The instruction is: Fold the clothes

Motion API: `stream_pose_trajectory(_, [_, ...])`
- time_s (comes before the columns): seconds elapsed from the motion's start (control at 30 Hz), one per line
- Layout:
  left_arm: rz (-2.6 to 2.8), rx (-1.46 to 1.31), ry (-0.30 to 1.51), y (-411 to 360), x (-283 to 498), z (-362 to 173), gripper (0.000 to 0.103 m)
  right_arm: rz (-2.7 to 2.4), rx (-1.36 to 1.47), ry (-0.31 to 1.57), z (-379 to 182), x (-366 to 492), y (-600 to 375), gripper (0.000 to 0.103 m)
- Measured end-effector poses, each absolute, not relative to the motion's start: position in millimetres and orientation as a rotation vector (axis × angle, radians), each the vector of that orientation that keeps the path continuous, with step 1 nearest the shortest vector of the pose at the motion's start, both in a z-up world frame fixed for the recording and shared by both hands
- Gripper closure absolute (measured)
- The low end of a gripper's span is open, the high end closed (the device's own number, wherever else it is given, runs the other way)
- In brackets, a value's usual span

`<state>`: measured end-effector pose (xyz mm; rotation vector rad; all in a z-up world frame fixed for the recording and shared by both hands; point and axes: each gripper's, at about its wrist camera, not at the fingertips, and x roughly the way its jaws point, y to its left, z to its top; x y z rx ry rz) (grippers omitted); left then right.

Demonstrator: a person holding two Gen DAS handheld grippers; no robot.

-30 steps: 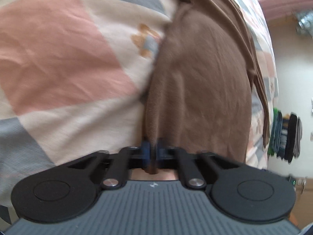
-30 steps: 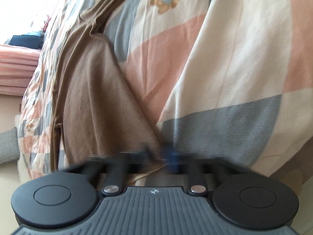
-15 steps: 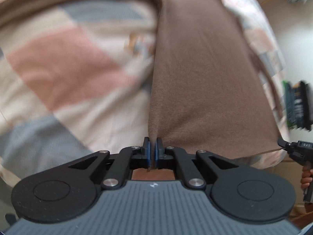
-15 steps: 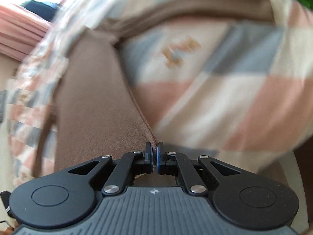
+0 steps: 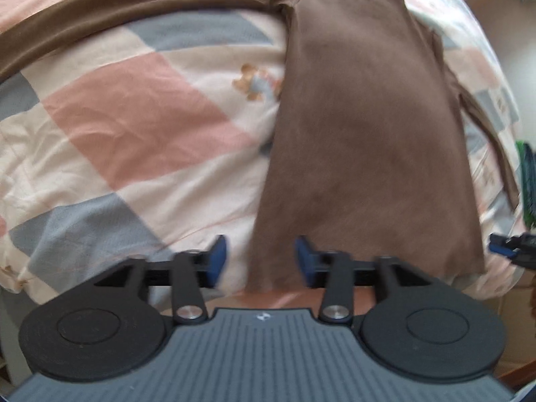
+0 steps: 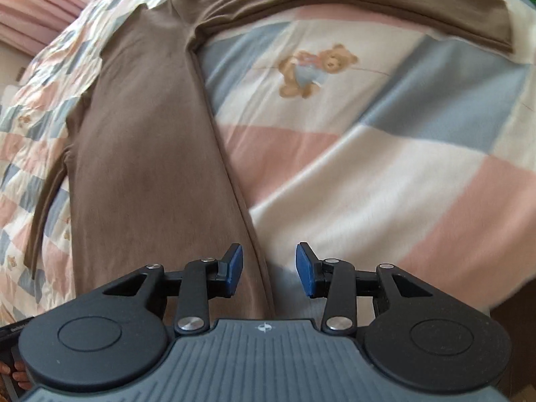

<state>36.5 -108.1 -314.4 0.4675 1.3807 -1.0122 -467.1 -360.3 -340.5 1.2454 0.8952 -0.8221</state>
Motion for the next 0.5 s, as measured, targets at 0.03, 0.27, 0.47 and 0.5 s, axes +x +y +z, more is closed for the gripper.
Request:
stream_pose_trajectory(0.03, [-1.003,0.474,1.39,-114.4,32.2,-321.6,0.058,-0.796,1.259,0.907,-348.9,-465.2,-360.7,0.064])
stream_pose_trajectory(0.27, [-0.979,0.501,1.428,-127.1,12.6,-343.8,0.103,-0.658,1.311,0.882,-360.3,-456.8,-343.8,0.101])
stream_pose_trajectory(0.47, [-0.893,0.642,1.461,-127.2,22.3,-351.6,0.095,-0.658,1.382,0.995,-377.5,-463.2,-362.3,0.092])
stream_pose_trajectory(0.5, [-0.906,0.669,1.445,-130.4,24.8,-344.9,0.09,-0.652,1.362,1.036,-371.6,-463.2,-371.8,0.082])
